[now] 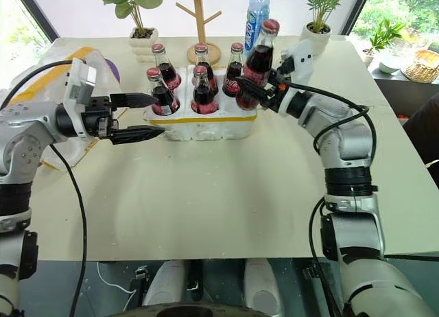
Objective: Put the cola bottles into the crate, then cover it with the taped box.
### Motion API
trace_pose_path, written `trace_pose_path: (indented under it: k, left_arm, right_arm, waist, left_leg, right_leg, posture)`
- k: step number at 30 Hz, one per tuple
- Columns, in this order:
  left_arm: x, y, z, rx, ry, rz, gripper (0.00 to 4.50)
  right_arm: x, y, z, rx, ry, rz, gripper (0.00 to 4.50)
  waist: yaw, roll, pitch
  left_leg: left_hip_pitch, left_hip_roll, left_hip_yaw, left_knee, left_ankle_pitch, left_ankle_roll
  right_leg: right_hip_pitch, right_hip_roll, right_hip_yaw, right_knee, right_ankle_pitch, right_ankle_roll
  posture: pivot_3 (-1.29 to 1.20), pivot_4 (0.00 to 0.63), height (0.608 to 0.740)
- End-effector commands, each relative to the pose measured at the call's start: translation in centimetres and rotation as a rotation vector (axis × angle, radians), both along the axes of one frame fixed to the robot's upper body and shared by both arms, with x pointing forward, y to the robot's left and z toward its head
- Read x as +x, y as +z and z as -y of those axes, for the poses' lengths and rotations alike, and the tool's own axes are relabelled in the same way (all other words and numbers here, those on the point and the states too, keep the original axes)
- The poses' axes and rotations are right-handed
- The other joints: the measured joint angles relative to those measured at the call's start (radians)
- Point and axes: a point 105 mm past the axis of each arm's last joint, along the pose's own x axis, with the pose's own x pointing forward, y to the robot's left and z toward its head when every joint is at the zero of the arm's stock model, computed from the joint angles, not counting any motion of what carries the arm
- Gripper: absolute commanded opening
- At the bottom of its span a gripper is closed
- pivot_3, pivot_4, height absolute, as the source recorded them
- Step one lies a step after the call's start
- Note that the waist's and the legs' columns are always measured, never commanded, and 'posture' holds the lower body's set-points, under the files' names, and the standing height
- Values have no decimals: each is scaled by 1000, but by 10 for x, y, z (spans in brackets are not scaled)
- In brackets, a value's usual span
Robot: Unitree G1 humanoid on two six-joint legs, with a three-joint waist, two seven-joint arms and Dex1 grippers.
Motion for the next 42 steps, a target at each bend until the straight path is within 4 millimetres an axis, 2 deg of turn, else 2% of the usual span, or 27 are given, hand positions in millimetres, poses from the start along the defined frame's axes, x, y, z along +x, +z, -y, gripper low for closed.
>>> trace_pose_path:
  k: [1, 7, 10, 12, 13, 14, 15, 16, 19, 21, 24, 27, 33, 37, 42]
  left_arm:
    - [-5, 11, -2, -1, 5, 52, 4500]
    - [-8, 11, -4, 2, 20, 53, 4500]
    - [-7, 11, -8, 6, 38, 53, 4500]
    - [-7, 12, -11, 7, 51, 55, 4500]
    - [-7, 12, -13, 9, 59, 54, 4500]
    - [-8, 12, -16, 11, 65, 52, 4500]
    - [-10, 12, -19, 17, 75, 49, 4500]
    - [-12, 11, -22, 23, 84, 46, 4500]
    - [-21, 10, -33, 44, 119, 37, 4500]
    - [-29, 13, -44, 53, 155, 31, 4500]
    - [-47, 21, -63, 68, 219, 22, 4500]
    - [-73, 30, -84, 87, 297, 1, 4500]
    - [-112, 25, -149, 247, 569, -55, 4500]
    - [-128, 11, -205, 366, 696, -174, 4500]
    - [-122, 6, -245, 500, 717, -274, 4500]
  right_arm:
    - [-1, 4, -18, -19, 52, 57, 2842]
    - [9, -20, -29, -94, 46, 24, 2842]
    - [17, -38, -29, -224, -10, 23, 2842]
    - [19, -46, -28, -244, -14, -10, 2842]
    - [19, -47, -28, -239, -13, -20, 3342]
    - [19, -47, -27, -235, -13, -24, 3927]
    - [18, -45, -25, -230, -15, -19, 4302]
    - [16, -42, -22, -224, -16, -12, 4486]
    - [6, -27, -13, -192, -1, 14, 4486]
    - [-8, -12, -4, -159, 39, 31, 4486]
    - [-41, 12, 10, -136, 150, 46, 4486]
    - [-75, 26, 26, -187, 253, 45, 4486]
    - [-113, 43, 39, -267, 370, 28, 4486]
    - [-119, 57, 32, -229, 416, 70, 4486]
    - [-109, 50, 25, -243, 425, 61, 4486]
  waist:
    - [-1, 0, 0]
    - [-2, 0, 0]
    - [-2, 0, 0]
    - [-3, 0, 0]
    - [-3, 0, 0]
    - [-3, 0, 0]
    - [-3, 0, 0]
    - [-3, 0, 0]
    - [-3, 0, 0]
    - [-1, 0, 0]
    - [1, 0, 0]
    - [0, 0, 0]
    - [-7, 0, 0]
    - [-5, 0, 0]
    - [4, -2, -1]
  left_leg:
    - [0, 0, 0, 0, 0, 0]
    - [0, 0, 0, 0, 0, 0]
    - [0, 0, 0, 0, 1, -1]
    - [0, 0, 0, 0, 1, -1]
    - [0, 0, 0, 0, 1, -1]
    - [0, 0, 0, 0, 1, -1]
    - [1, 0, 0, 0, 1, -1]
    - [1, 1, 0, 0, 1, -1]
    - [1, 1, 0, -1, 1, -1]
    - [0, 1, 0, -1, 1, -1]
    - [0, 2, 0, -2, 0, -1]
    - [0, 2, 0, -2, 0, 0]
    - [6, 2, 3, -8, 1, -2]
    - [7, 2, 4, -10, 2, -4]
    - [6, 3, 5, -10, 2, -4]
  right_leg:
    - [0, 0, 0, 0, 0, 0]
    - [-1, 1, 0, 0, 0, 0]
    - [-1, 1, 0, 0, 0, 0]
    - [-1, 1, 0, 0, 0, 0]
    - [0, 1, 0, 0, 0, 0]
    - [0, 1, 0, 1, 0, 0]
    - [0, 1, 0, 1, 0, 0]
    - [0, 1, 0, 1, 0, 0]
    - [0, 1, 0, 1, 0, 0]
    - [-1, 0, 0, 0, 0, 0]
    - [-1, -2, 0, 0, 0, 0]
    - [0, -3, -1, -1, 0, 0]
    - [1, -3, 0, -1, -1, -2]
    - [-1, -1, -1, -1, -5, -8]
    - [-2, -3, -2, -1, -7, -12]
  posture:
    - [0, 150, 740]
    - [0, 150, 740]
    - [0, 150, 740]
    - [0, 150, 740]
    - [0, 150, 740]
    - [0, 150, 740]
    - [0, 150, 740]
    - [0, 150, 740]
    - [0, 150, 740]
    - [0, 150, 740]
    - [0, 150, 740]
    - [0, 150, 740]
    - [0, 150, 740]
    - [0, 150, 740]
    - [0, 150, 740]
